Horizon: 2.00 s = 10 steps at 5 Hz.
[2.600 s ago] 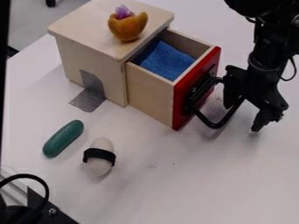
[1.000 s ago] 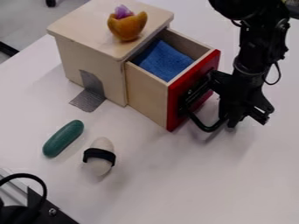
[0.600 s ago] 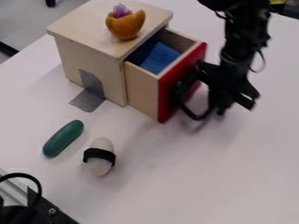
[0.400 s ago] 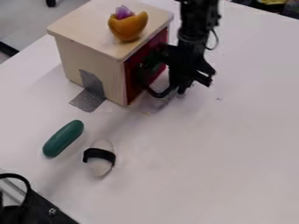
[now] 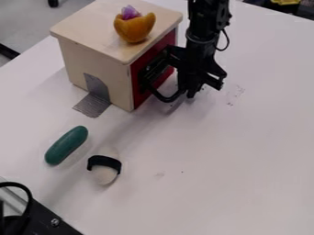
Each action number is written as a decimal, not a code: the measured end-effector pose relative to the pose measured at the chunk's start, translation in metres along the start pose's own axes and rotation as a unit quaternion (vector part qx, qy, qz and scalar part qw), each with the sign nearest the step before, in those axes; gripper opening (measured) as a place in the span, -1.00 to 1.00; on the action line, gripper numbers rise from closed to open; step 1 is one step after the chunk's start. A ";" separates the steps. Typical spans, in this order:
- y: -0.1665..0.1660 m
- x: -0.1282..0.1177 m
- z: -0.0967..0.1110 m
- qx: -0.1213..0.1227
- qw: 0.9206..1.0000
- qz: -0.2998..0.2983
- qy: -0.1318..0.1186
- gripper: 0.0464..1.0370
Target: Close the drawer
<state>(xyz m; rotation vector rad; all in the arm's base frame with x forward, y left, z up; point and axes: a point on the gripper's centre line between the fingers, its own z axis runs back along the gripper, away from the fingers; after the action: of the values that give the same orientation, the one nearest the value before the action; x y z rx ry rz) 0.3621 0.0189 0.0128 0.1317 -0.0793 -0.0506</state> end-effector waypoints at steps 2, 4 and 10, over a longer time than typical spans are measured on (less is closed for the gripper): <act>-0.001 -0.001 0.000 -0.011 1.000 -0.018 0.005 -0.38; -0.009 -0.001 0.009 -0.023 0.999 -0.031 0.001 0.82; -0.089 -0.027 0.105 -0.087 0.994 -0.042 -0.060 0.92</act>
<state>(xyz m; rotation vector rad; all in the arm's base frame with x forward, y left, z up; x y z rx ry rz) 0.3224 -0.0814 0.1022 -0.0424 -0.1891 -0.1486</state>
